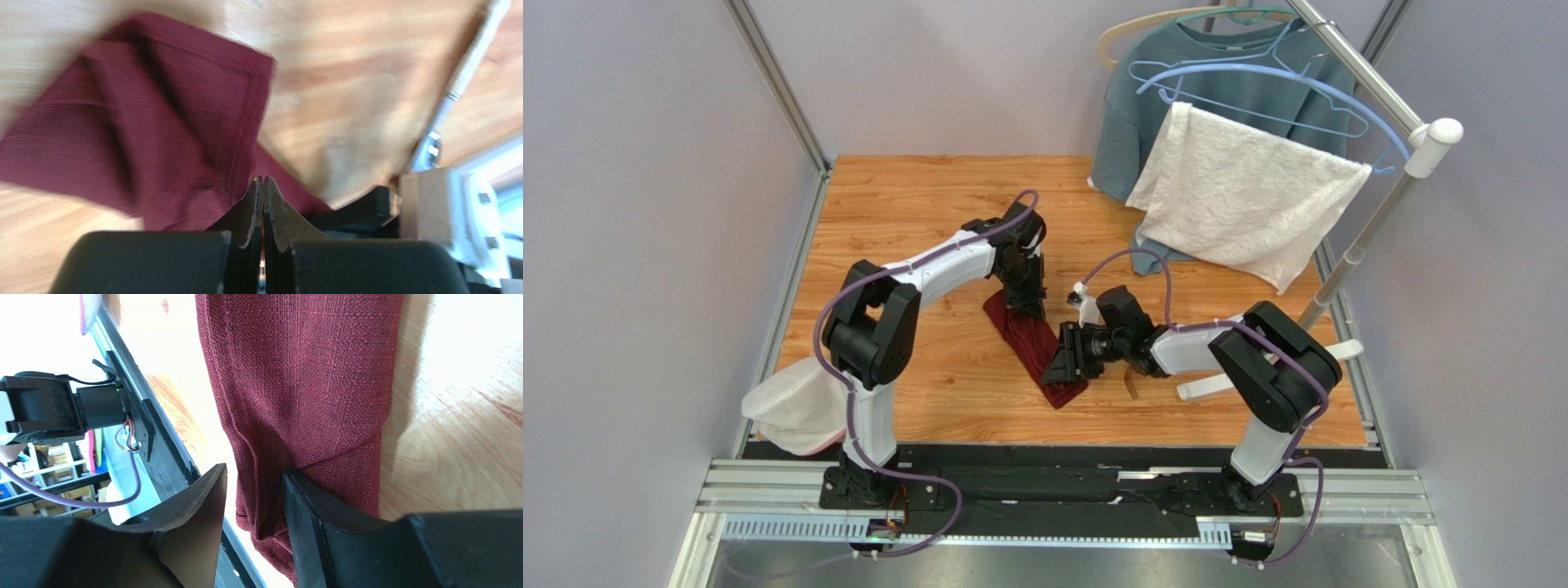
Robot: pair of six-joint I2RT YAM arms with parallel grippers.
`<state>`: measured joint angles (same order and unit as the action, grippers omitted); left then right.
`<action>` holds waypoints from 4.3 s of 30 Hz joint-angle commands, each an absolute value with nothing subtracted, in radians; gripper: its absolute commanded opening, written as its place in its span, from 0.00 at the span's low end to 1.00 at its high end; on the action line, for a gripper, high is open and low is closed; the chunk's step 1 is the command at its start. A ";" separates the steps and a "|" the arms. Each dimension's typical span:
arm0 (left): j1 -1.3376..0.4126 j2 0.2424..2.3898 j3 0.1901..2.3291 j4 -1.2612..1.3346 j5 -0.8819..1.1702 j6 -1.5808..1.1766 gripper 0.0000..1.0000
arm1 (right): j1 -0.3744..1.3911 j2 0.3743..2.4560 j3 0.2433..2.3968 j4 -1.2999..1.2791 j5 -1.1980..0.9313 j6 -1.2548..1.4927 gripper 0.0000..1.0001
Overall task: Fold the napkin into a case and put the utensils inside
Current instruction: Fold the 2/3-rectangle-folded napkin at the center of the board.
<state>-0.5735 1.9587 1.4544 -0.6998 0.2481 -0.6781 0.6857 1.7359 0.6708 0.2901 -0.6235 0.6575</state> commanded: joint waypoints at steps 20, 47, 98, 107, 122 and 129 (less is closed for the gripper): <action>-0.491 1.726 1.224 -0.678 0.029 -0.603 0.00 | 0.631 1.735 0.853 0.043 -0.627 0.624 0.53; -0.741 2.229 2.057 -1.073 -0.385 -0.403 0.37 | 0.630 1.816 0.683 0.285 -0.683 0.729 0.39; -0.404 1.655 1.016 -0.316 0.071 -0.640 0.00 | 0.707 1.893 0.479 0.509 -0.408 0.948 0.32; -0.322 1.657 1.110 -0.431 0.014 -0.531 0.00 | 0.707 1.824 0.494 0.377 -0.445 0.807 0.32; -0.314 1.480 1.072 -0.491 0.112 -0.584 0.61 | 0.710 1.858 0.518 0.374 -0.462 0.798 0.33; -0.354 1.571 1.071 -0.502 0.166 -0.603 0.73 | 0.713 1.865 0.522 0.379 -0.469 0.795 0.32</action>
